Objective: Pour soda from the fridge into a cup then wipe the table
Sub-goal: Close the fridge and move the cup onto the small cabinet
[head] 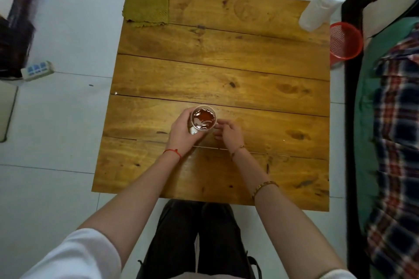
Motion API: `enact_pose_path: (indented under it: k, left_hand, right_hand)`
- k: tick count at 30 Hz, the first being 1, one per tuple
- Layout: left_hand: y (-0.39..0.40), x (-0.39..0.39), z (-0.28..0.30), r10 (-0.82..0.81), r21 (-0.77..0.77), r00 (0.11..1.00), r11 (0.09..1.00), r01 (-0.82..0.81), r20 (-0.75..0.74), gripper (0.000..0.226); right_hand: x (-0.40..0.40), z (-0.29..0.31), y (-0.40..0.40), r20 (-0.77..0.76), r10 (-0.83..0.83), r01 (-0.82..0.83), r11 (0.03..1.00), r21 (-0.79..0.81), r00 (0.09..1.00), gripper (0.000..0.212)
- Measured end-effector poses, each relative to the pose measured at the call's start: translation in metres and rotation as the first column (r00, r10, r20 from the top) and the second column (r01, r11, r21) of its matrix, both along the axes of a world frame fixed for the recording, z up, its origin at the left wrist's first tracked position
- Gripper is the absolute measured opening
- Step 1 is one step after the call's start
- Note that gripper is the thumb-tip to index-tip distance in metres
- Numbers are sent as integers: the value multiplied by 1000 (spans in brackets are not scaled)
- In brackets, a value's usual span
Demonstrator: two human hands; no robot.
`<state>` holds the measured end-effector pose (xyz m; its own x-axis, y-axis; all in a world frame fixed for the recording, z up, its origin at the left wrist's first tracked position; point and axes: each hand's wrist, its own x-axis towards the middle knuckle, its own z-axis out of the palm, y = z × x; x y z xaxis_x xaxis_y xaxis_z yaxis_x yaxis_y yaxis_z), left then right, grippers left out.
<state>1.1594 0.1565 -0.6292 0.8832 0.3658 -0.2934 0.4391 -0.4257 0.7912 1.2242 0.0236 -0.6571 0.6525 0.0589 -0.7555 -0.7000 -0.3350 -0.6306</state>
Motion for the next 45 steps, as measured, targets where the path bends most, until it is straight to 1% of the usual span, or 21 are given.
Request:
enact_pose_path:
  k: [2,5,8,11,16,18,21,25,31,38,45]
  left_hand:
    - [0,1,-1,9,-19,1000,1000,-8,18,58]
    - [2,0,0,7,-32,1000,999,-6,29,54]
    - [1,-1,6,31,-46,998,999,-29,49,53]
    - [-1,-1,18,43,-63,998,997,-40,51,52]
    - [-5,-5,54,69,-116,996,991,-61,64,53]
    - [-7,-8,76,77,-132,994,989,-65,81,53]
    - [-7,-17,110,75,-135,991,989,-60,109,51]
    - [-8,-34,158,96,-178,988,981,-73,122,52]
    - [-11,-71,218,104,-184,985,980,-78,139,62]
    - [-12,-125,259,152,-166,977,978,-126,153,65]
    - [-4,-178,287,267,-167,952,956,-242,149,68]
  right_hand:
    - [1,0,3,2,11,-11,1000,10,1000,32]
    - [1,3,7,2,12,-13,999,38,1000,30]
    - [2,8,8,-31,-10,12,998,54,999,32]
    - [3,19,7,-56,3,0,999,53,998,35]
    - [6,65,3,-150,-45,59,994,93,988,29]
    - [5,86,1,-163,-44,64,991,119,986,30]
    - [-1,120,-4,-145,-5,30,985,170,989,31]
    - [-16,168,-9,-133,27,3,974,225,991,33]
    - [-46,225,-14,-130,58,-24,967,252,990,34]
    - [-90,274,-21,-83,188,-157,944,289,979,34]
    - [-124,304,-4,-45,333,-304,901,310,942,32]
